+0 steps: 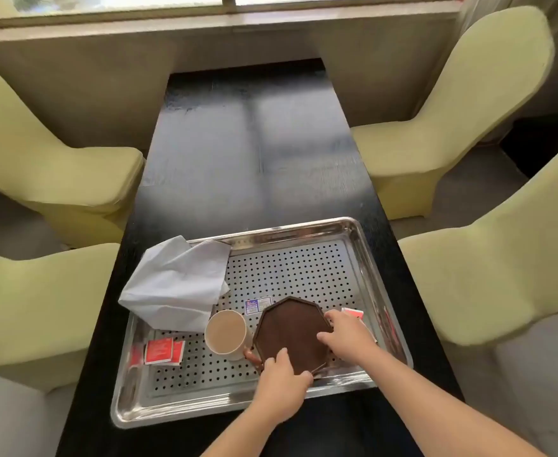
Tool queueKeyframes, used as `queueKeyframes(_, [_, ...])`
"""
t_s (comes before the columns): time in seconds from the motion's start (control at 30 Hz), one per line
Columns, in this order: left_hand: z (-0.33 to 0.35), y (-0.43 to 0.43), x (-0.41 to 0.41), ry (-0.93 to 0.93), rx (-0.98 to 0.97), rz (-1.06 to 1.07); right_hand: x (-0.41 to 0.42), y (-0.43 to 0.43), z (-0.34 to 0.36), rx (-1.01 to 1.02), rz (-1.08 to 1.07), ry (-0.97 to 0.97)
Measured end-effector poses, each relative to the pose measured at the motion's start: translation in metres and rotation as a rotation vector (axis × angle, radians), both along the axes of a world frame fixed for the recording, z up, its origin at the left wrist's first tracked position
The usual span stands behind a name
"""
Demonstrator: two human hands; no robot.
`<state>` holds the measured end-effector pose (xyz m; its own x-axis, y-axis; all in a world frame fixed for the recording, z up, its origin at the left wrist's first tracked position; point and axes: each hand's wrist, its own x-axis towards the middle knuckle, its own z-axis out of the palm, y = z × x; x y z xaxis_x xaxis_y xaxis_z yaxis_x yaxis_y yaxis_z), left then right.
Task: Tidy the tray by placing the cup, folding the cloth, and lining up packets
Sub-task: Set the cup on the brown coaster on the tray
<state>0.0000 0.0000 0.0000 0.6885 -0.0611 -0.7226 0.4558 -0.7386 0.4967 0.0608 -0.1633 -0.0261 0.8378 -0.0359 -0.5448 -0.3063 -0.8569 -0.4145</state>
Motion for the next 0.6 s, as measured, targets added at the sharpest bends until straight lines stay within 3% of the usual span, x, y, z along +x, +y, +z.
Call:
queueKeyframes(0.2, [-0.013,-0.006,0.001,0.05,0.093,0.182,0.004,-0.005,-0.008,0.032,-0.007,0.044])
queueKeyframes(0.6, [-0.021,-0.016,0.014,0.051,-0.019,0.473,0.014,-0.003,-0.02,0.017,-0.002,0.036])
